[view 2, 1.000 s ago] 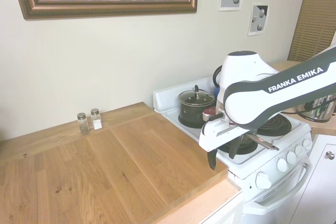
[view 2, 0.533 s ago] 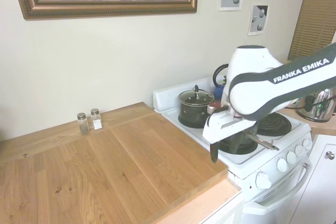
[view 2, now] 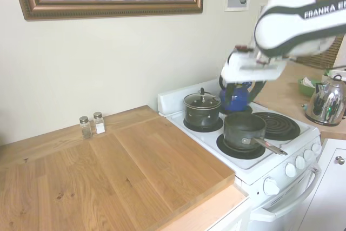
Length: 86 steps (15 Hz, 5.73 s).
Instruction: Uncover the lid of the pot
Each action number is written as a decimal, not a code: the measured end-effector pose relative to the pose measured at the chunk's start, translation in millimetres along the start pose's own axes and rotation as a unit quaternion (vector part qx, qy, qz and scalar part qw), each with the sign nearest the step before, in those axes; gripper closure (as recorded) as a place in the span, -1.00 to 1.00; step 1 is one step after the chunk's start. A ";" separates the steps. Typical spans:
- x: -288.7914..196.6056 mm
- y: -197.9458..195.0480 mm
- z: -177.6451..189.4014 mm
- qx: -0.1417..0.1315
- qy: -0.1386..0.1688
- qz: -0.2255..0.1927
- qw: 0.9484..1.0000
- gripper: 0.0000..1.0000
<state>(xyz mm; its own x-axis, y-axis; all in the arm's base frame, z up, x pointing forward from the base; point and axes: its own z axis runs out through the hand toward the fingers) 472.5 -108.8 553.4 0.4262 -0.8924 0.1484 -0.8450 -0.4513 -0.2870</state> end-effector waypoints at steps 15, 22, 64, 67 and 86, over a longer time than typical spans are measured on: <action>133.8 -138.0 130.8 -0.003 0.006 0.042 0.999 1.00; 138.6 -152.1 140.3 -0.020 0.002 0.051 0.998 1.00; -179.9 -225.4 107.3 -0.047 0.070 -0.083 0.993 1.00; -179.1 -240.9 158.9 -0.075 0.058 -0.080 0.992 1.00; -134.4 -211.6 214.4 -0.165 -0.076 -0.080 0.980 -1.00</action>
<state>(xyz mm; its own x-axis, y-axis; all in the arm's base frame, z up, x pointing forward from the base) 663.3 106.0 391.3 0.5839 -0.8116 0.0166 -0.8111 -0.5824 0.0538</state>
